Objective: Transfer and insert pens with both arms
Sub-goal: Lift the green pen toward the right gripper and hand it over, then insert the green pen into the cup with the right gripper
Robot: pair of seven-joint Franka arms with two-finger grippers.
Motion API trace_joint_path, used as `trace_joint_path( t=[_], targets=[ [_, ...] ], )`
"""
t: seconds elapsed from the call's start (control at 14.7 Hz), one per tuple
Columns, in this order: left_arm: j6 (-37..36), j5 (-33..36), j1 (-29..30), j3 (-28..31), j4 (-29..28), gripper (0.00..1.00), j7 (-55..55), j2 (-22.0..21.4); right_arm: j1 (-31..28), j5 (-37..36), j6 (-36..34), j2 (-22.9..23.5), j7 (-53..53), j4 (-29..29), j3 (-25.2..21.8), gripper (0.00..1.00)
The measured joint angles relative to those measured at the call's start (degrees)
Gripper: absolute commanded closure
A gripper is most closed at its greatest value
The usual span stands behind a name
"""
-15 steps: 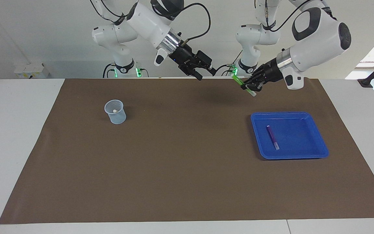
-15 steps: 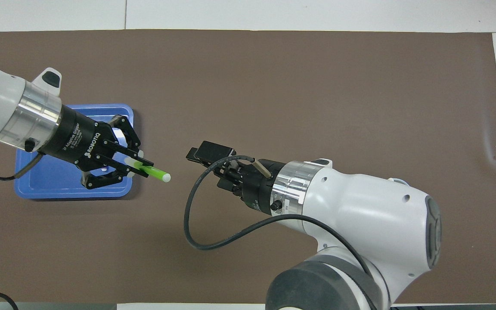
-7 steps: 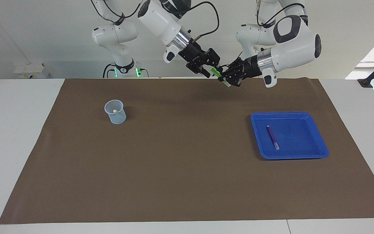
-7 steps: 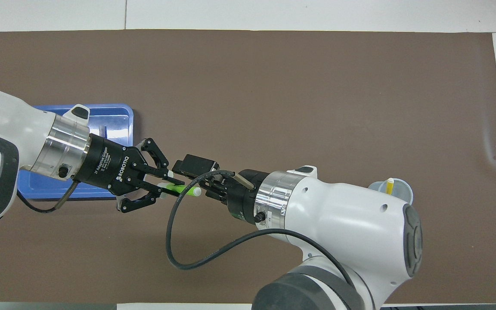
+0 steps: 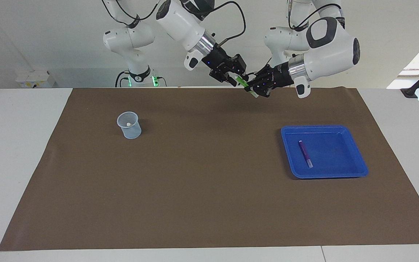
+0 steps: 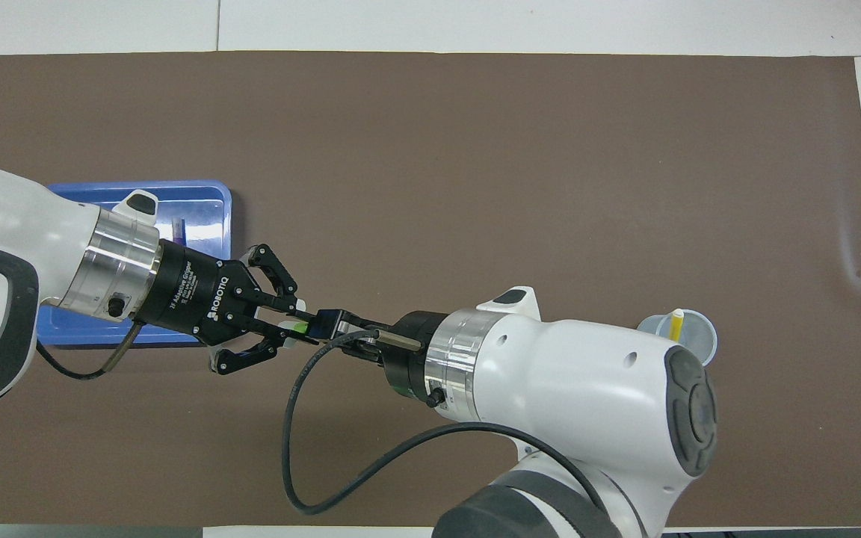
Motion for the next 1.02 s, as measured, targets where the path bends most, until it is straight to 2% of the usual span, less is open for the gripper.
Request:
trace_joint_path(
  t=[0.07, 0.14, 0.41, 0.48, 0.55, 0.61, 0.82, 0.96, 1.02],
  targets=[
    [0.02, 0.00, 0.00, 0.00, 0.00, 1.00, -0.01, 0.00, 0.04, -0.01, -0.10, 0.00, -0.01, 0.00, 0.00, 0.86],
    [0.03, -0.01, 0.00, 0.00, 0.00, 1.00, -0.01, 0.00, 0.07, -0.10, -0.13, 0.00, -0.05, 0.00, 0.00, 0.95],
    [0.08, -0.02, -0.14, -0.09, -0.16, 1.00, -0.03, -0.01, 0.11, -0.40, -0.29, -0.03, -0.07, 0.27, 0.00, 0.99],
    [0.13, -0.03, -0.16, -0.09, -0.16, 0.83, -0.03, -0.02, 0.09, -0.40, -0.30, -0.03, -0.07, 0.27, 0.00, 0.99],
    [0.20, -0.03, -0.18, -0.10, -0.16, 0.09, -0.04, -0.02, 0.07, -0.40, -0.29, -0.02, -0.07, 0.28, 0.00, 0.99],
    [0.38, -0.05, -0.22, -0.10, -0.17, 0.00, -0.04, -0.03, 0.03, -0.40, -0.29, -0.02, -0.07, 0.29, -0.01, 0.99],
    [1.28, -0.20, -0.34, -0.04, -0.16, 0.00, -0.10, -0.10, -0.27, -1.35, -0.60, 0.01, -0.40, 0.40, -0.15, 0.99],
    [1.89, -0.21, -0.25, 0.58, -0.15, 0.00, -0.11, -0.25, -2.74, -5.92, -5.65, -0.03, -1.71, 1.04, -0.98, 0.99],
    [1.94, -0.21, -0.12, 0.78, -0.15, 0.00, -0.11, -0.33, -5.62, -7.94, -11.21, -0.05, -3.99, 2.47, -1.36, 0.98]
  ],
)
